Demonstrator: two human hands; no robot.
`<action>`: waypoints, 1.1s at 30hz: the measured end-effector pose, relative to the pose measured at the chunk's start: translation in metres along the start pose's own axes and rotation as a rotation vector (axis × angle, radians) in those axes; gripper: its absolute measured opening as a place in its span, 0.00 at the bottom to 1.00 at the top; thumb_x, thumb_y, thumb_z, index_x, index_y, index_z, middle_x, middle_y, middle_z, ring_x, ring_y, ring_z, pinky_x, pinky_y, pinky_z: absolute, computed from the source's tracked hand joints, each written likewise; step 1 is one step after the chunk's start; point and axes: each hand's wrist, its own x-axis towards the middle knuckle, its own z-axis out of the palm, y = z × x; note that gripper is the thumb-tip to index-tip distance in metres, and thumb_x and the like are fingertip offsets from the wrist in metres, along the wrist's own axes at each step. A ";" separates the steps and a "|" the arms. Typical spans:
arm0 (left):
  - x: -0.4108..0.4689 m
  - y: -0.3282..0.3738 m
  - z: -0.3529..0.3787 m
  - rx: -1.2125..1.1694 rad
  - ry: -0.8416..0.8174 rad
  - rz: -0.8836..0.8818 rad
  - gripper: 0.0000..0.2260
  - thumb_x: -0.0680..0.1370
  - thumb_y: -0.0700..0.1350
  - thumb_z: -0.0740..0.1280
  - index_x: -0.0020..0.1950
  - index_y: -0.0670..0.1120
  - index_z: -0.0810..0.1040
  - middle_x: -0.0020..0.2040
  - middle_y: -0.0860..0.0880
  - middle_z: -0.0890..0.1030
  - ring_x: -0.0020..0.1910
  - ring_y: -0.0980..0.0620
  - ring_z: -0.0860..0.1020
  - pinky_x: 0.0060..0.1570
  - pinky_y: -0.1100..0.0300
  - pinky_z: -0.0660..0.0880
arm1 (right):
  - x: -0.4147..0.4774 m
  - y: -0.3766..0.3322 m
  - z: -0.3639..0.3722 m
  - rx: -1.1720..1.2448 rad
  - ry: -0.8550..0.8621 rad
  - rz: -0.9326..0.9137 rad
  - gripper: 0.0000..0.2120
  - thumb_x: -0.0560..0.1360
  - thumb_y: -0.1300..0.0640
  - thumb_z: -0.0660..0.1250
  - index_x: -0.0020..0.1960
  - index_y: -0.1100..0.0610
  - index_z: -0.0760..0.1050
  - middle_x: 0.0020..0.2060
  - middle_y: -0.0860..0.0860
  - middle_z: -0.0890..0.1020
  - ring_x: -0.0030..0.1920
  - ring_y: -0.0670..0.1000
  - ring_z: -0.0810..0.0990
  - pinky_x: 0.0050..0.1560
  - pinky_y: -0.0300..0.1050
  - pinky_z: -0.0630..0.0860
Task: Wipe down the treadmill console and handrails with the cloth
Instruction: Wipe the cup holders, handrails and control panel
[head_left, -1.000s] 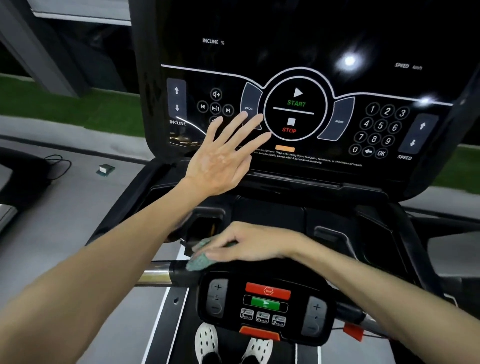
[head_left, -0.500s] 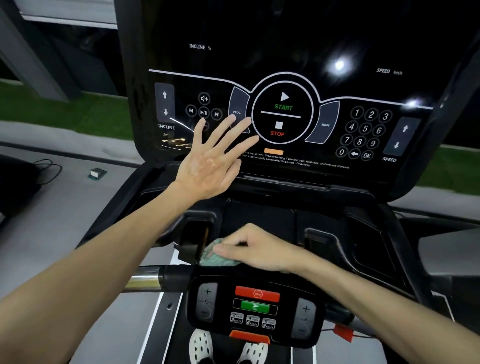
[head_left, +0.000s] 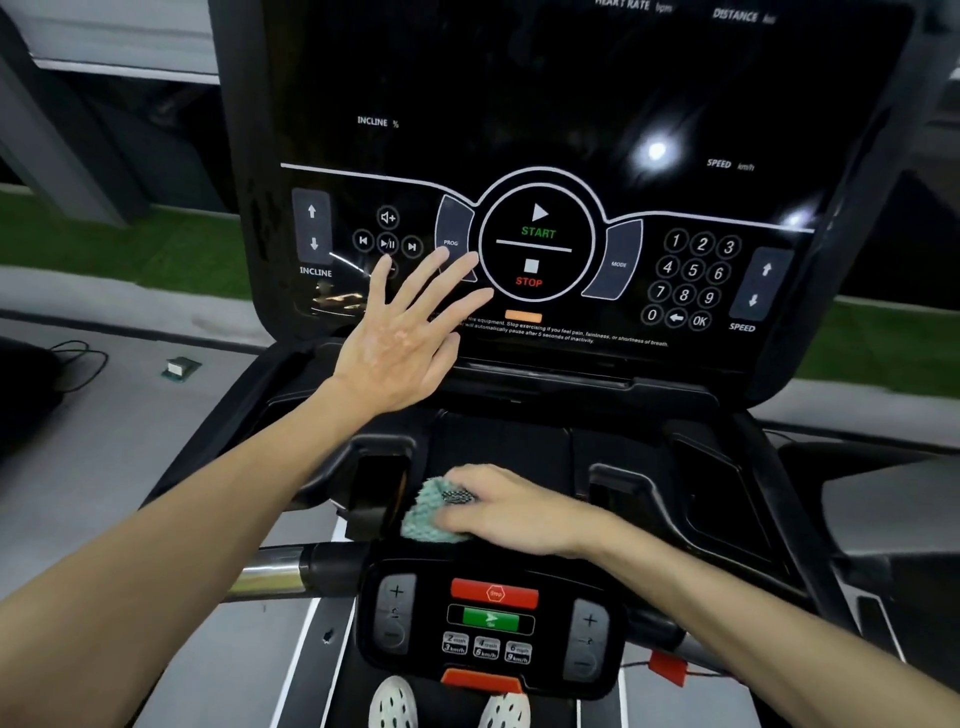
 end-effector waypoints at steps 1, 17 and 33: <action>0.000 0.000 0.000 -0.007 0.002 0.000 0.25 0.78 0.46 0.60 0.76 0.50 0.61 0.79 0.45 0.58 0.77 0.43 0.56 0.70 0.33 0.56 | -0.004 0.004 -0.002 -0.002 0.005 -0.019 0.11 0.76 0.52 0.64 0.43 0.60 0.73 0.42 0.52 0.76 0.42 0.47 0.73 0.47 0.51 0.72; 0.001 0.000 0.000 -0.023 0.005 -0.005 0.24 0.77 0.46 0.61 0.74 0.48 0.64 0.78 0.45 0.59 0.77 0.44 0.57 0.70 0.34 0.55 | -0.012 0.006 -0.014 -0.166 -0.057 -0.139 0.23 0.81 0.47 0.59 0.29 0.53 0.64 0.26 0.44 0.65 0.30 0.41 0.64 0.39 0.39 0.65; 0.001 0.002 0.000 -0.010 0.013 -0.010 0.24 0.77 0.46 0.61 0.73 0.48 0.67 0.78 0.45 0.59 0.77 0.43 0.57 0.71 0.34 0.54 | -0.034 0.029 -0.021 -0.193 -0.043 -0.144 0.20 0.82 0.51 0.56 0.33 0.54 0.59 0.29 0.47 0.62 0.31 0.42 0.61 0.36 0.39 0.61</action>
